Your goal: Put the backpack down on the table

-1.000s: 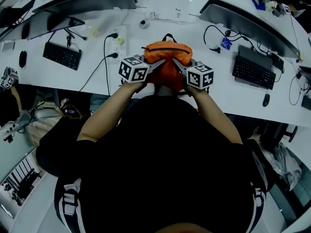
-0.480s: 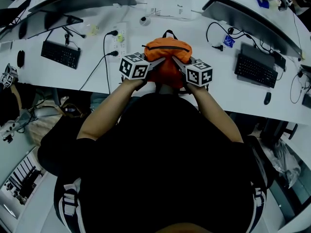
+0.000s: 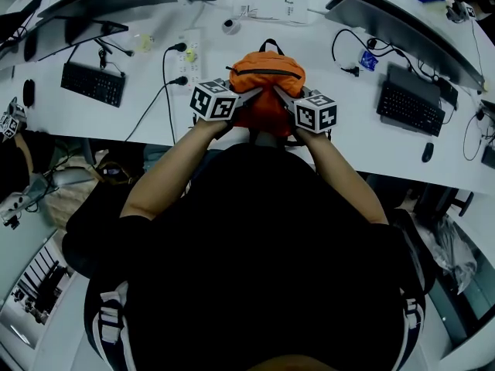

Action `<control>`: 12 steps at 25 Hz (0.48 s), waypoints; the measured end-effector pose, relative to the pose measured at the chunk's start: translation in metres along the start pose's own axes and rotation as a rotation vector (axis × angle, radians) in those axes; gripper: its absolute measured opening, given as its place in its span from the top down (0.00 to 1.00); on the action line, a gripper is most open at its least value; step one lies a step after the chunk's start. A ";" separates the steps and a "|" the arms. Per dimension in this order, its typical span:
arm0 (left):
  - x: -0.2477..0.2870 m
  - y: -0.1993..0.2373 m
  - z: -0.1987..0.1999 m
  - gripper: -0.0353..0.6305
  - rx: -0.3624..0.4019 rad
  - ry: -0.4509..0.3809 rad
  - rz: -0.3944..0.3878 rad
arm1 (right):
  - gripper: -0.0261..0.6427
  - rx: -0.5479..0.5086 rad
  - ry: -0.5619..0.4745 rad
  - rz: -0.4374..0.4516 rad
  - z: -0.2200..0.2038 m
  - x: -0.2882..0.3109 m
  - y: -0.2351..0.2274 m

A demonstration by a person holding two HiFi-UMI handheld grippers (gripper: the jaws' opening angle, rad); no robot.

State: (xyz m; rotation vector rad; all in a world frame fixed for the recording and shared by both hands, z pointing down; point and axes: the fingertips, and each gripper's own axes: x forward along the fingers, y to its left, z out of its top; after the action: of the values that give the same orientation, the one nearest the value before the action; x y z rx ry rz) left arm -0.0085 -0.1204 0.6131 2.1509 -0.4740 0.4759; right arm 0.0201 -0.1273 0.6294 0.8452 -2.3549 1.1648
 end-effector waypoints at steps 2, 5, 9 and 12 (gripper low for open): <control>0.002 0.003 -0.002 0.89 -0.006 0.005 -0.003 | 0.93 0.002 0.005 -0.003 -0.002 0.002 -0.002; 0.005 0.007 -0.006 0.89 -0.008 0.014 -0.008 | 0.93 0.003 0.013 -0.011 -0.006 0.005 -0.005; 0.009 0.014 -0.010 0.89 0.009 0.037 -0.012 | 0.93 0.004 0.028 -0.017 -0.012 0.010 -0.010; 0.012 0.019 -0.015 0.89 -0.006 0.043 -0.020 | 0.93 0.005 0.045 -0.021 -0.017 0.015 -0.013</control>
State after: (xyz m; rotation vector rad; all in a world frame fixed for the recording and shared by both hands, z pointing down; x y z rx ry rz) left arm -0.0102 -0.1208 0.6403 2.1333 -0.4299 0.5078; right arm 0.0189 -0.1250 0.6552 0.8350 -2.3026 1.1689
